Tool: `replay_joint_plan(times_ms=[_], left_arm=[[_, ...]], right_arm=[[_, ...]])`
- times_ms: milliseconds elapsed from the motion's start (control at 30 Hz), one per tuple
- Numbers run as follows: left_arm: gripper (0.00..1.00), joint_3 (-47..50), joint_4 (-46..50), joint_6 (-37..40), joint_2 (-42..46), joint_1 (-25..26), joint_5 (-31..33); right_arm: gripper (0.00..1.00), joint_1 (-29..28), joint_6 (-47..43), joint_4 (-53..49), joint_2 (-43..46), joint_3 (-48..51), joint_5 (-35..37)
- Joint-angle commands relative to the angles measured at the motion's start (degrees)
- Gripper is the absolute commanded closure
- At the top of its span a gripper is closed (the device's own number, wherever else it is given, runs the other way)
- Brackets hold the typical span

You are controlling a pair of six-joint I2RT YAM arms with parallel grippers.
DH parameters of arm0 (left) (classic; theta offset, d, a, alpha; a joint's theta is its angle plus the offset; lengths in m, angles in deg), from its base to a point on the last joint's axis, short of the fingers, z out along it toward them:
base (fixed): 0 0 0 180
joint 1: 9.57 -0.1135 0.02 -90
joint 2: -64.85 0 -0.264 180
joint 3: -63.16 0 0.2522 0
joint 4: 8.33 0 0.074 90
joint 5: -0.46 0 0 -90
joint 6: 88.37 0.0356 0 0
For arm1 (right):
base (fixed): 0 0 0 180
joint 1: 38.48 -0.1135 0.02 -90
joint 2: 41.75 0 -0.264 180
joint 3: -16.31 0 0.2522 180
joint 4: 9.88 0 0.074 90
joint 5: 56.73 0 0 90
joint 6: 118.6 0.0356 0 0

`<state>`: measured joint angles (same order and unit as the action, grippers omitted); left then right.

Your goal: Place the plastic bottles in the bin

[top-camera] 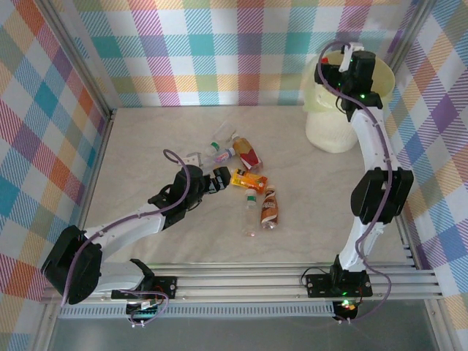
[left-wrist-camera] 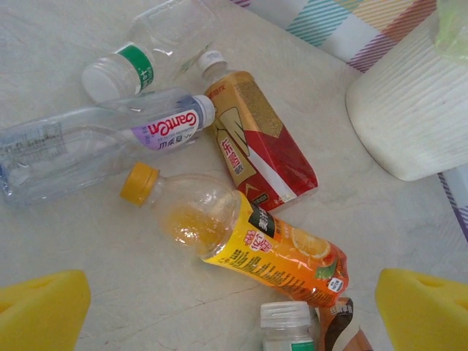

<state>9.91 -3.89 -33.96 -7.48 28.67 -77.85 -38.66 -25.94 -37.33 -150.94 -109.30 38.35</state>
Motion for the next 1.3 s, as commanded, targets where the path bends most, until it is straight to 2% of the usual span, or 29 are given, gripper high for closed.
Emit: replay_joint_plan(times_ms=[0, 167, 400, 600, 767, 1067, 1267], left_arm=[[0.00, -2.0, 1.4, -1.1, -0.8, 0.9, 1.2], [0.00, -2.3, 2.2, -1.3, -1.0, 0.9, 0.9], [0.00, -1.2, 2.7, -1.4, 0.1, 0.8, 1.9], [0.00, -1.1, 2.8, -1.3, 0.2, 0.8, 1.9], [0.00, -1.1, 2.8, -1.3, 0.3, 0.8, 1.8], [0.00, -1.4, 3.3, -1.7, -0.4, 0.8, 2.4], [0.00, -3.5, 7.4, -3.5, -1.6, 0.8, 3.1]], right_arm=[[0.03, 0.2, 2.3, -6.9, 0.4, -4.3, 3.5], [0.08, 1.0, 3.3, -15.8, -5.9, -13.0, 5.7], [0.17, 1.3, 2.4, -19.6, -11.5, -18.6, 5.5], [0.20, 2.8, 4.6, -20.7, -14.9, -21.6, 8.3], [0.19, 4.2, 6.7, -26.1, -19.9, -30.6, 9.1], [0.15, 4.1, 6.6, -23.1, -14.0, -27.5, 1.2], [0.10, 4.0, 6.0, -20.1, -6.2, -19.9, -3.1]])
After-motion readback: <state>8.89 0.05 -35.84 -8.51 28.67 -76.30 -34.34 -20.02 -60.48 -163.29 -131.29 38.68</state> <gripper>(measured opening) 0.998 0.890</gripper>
